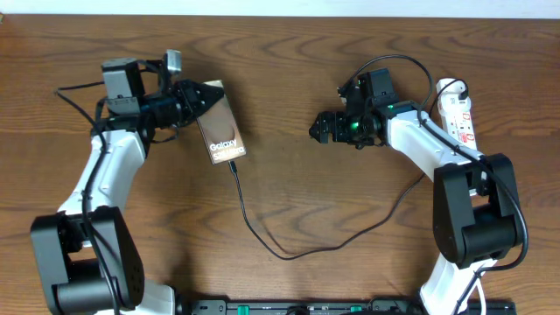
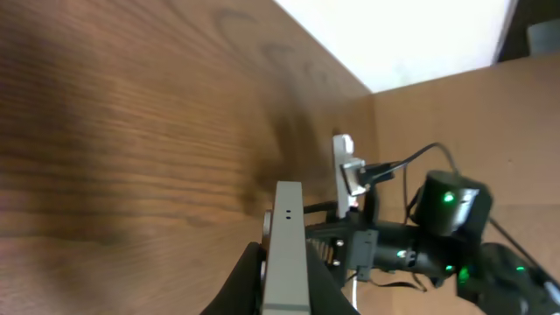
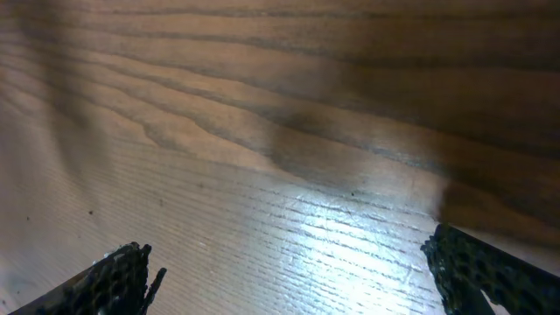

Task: Plug charger to phone and switch on socket
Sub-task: 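Open the right gripper and pull it back toward the power strip, then lower the phone with the left gripper and lay it flat on the table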

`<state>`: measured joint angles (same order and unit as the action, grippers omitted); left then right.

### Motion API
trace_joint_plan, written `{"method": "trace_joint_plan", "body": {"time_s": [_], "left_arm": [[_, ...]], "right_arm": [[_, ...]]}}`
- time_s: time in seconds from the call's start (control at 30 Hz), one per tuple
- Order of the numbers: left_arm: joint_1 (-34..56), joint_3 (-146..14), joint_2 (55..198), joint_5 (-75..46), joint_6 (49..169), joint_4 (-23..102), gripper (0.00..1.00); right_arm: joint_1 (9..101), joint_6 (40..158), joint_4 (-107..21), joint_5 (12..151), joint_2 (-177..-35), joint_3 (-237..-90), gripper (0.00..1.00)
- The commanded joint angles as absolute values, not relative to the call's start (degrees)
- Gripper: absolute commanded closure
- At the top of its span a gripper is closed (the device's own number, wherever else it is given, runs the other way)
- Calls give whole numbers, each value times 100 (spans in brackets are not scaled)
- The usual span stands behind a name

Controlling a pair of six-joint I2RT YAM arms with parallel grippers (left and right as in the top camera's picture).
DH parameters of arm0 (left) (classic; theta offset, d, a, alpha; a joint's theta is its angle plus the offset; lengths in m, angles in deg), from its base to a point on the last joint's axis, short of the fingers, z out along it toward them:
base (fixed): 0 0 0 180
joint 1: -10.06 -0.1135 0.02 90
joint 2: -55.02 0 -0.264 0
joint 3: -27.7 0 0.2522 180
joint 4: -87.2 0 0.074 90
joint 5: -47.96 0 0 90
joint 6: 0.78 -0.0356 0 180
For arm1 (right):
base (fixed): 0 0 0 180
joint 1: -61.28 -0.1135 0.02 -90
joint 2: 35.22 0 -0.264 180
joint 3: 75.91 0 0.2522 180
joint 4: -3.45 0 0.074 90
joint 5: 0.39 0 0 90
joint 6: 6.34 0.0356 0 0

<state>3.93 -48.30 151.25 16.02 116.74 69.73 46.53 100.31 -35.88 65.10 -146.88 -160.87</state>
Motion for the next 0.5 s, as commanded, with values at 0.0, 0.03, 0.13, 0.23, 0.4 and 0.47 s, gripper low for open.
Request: {"method": "trace_joint_plan", "body": {"time_s": [0.0, 0.03, 0.13, 0.23, 0.4, 0.47], "left_arm": [[522, -4892, 15468, 1528, 11430, 6960, 93], [544, -4892, 15566, 1528, 11430, 6962, 93], [555, -4892, 15822, 1525, 11430, 6966, 93], [552, -4892, 16049, 1377, 11430, 6964, 92], [555, -4892, 16423, 1246, 11401, 6982, 93], [555, -4892, 16530, 1230, 11362, 6982, 93]], "right_arm": [[4656, 9923, -3634, 6554, -14546, -16113, 1], [4656, 9923, -3655, 6554, -14546, -16113, 1], [4656, 9919, -3699, 6554, -14546, -16113, 1], [4653, 9919, -3712, 6554, -14546, -16113, 1], [4573, 9919, -3712, 6574, -14546, -16113, 1], [4540, 9919, -3712, 6582, -14546, -16113, 1]]}}
